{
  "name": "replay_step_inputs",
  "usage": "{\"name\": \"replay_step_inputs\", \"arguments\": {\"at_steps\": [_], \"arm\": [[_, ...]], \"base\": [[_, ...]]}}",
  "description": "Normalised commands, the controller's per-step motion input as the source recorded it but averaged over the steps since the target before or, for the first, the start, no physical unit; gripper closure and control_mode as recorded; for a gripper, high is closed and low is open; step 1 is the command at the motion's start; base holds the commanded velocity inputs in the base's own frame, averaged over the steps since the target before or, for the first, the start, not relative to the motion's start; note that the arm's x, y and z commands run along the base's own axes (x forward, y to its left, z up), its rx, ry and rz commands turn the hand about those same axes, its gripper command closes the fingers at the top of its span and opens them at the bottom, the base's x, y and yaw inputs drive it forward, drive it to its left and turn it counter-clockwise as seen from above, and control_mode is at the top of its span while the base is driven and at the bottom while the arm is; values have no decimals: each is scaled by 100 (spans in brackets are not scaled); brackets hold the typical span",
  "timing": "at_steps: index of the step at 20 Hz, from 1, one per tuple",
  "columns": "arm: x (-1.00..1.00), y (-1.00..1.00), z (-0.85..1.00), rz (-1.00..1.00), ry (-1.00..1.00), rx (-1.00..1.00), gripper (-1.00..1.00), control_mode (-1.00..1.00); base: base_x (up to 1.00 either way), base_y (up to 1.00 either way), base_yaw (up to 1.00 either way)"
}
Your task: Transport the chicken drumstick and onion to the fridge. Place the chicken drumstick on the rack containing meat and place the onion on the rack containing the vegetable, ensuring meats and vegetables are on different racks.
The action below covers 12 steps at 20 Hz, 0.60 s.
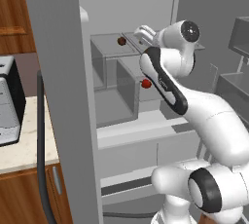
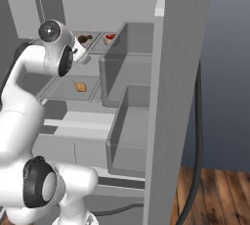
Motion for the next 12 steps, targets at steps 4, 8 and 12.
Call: {"name": "replay_step_inputs", "arguments": {"at_steps": [4, 8, 12], "arm": [[-100, -14, 7, 1, -6, 3, -100, -100], [-100, -4, 5, 0, -5, 0, -100, -100], [-100, -10, 17, 0, -2, 1, -100, -100]], "base": [[0, 0, 0], [0, 0, 0], [0, 0, 0]]}}
